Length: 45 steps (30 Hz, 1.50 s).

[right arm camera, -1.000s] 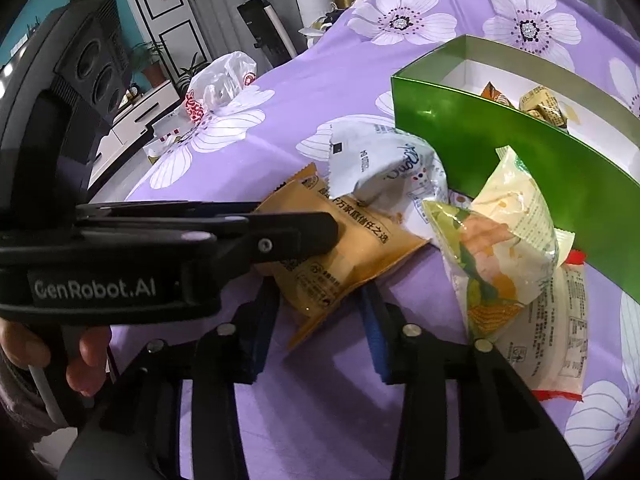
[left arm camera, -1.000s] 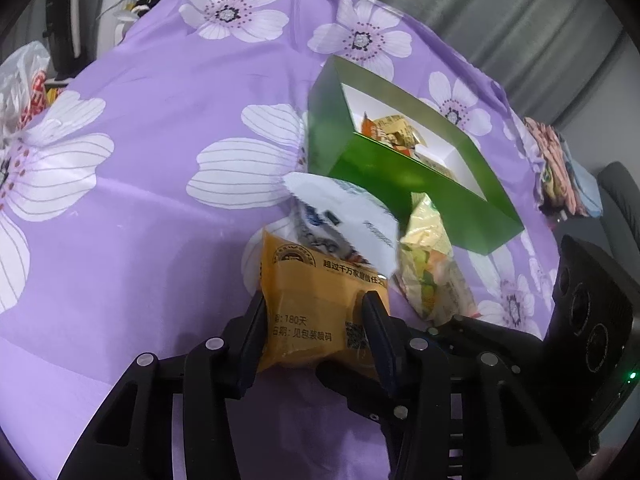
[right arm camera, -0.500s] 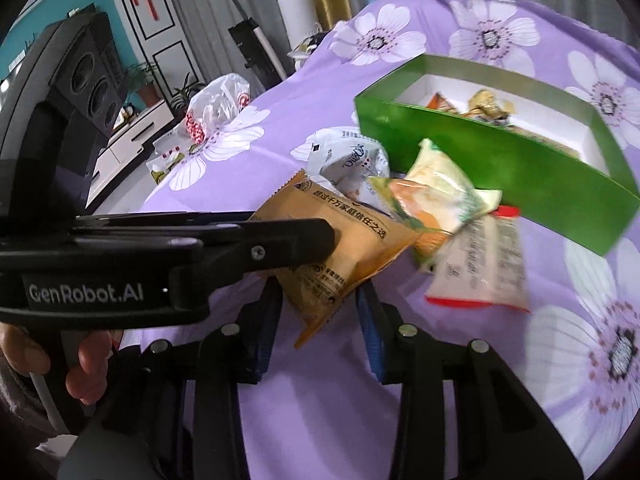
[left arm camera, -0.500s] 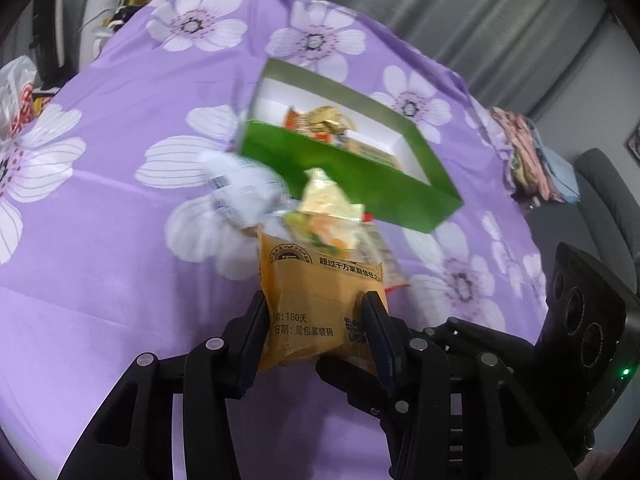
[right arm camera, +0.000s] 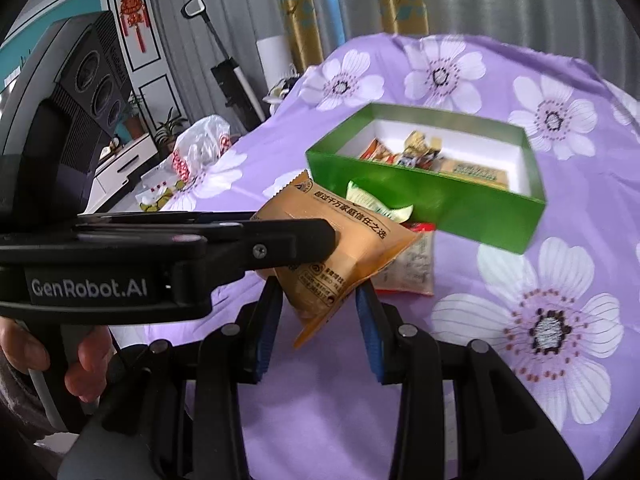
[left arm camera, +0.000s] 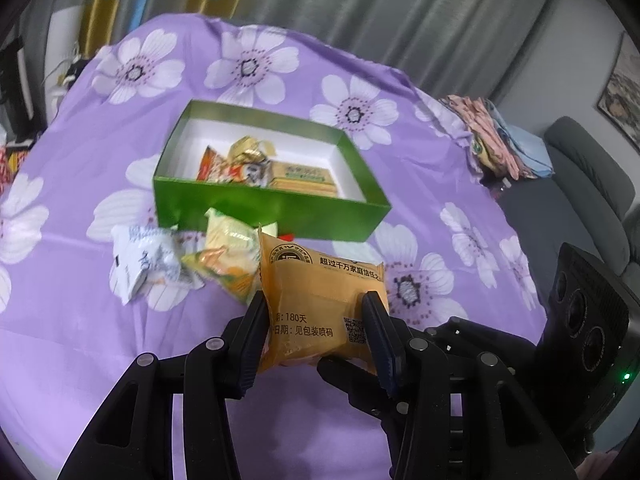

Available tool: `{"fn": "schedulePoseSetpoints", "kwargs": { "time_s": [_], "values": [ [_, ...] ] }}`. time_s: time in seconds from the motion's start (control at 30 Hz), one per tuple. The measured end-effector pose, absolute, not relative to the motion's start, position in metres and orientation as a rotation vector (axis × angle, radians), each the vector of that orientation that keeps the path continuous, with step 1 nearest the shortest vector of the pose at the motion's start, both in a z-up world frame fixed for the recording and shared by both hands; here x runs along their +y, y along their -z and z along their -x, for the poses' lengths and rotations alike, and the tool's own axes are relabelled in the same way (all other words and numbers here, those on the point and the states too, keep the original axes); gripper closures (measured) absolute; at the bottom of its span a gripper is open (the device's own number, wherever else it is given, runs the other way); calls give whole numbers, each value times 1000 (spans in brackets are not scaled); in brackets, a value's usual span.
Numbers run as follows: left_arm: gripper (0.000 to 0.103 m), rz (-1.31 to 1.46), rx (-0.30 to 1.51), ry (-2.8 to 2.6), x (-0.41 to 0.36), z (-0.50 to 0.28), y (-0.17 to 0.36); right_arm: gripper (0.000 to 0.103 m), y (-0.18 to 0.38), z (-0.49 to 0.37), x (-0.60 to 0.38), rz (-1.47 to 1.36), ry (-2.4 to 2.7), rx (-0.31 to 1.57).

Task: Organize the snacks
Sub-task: 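Carry the orange bread bag over the green box and release it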

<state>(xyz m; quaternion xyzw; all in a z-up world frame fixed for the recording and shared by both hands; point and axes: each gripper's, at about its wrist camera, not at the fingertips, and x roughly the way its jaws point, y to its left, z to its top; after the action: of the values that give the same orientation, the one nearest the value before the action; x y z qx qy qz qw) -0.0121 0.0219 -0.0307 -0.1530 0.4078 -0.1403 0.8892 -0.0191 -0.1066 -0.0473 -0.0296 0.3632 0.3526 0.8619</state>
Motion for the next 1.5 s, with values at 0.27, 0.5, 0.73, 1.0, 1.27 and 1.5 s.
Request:
{"fn": "schedulePoseSetpoints", "kwargs": {
  "time_s": [0.27, 0.5, 0.73, 1.0, 1.27, 1.5],
  "values": [
    [56, 280, 816, 282, 9, 10, 10, 65, 32, 17, -119, 38, -739, 694],
    [56, 254, 826, 271, 1, 4, 8, 65, 34, 14, -125, 11, -744, 677],
    [56, 237, 841, 287, -10, -11, 11, 65, 38, 3, -134, -11, -725, 680],
    [56, 232, 831, 312, -17, -40, 7, 65, 35, -21, -142, -16, -695, 658],
    [56, 219, 808, 318, -17, -68, 0, 65, 30, -51, -140, -11, -674, 630],
    [56, 220, 780, 313, -12, -96, -7, 65, 24, -78, -133, -1, -666, 606]
  ]
}}
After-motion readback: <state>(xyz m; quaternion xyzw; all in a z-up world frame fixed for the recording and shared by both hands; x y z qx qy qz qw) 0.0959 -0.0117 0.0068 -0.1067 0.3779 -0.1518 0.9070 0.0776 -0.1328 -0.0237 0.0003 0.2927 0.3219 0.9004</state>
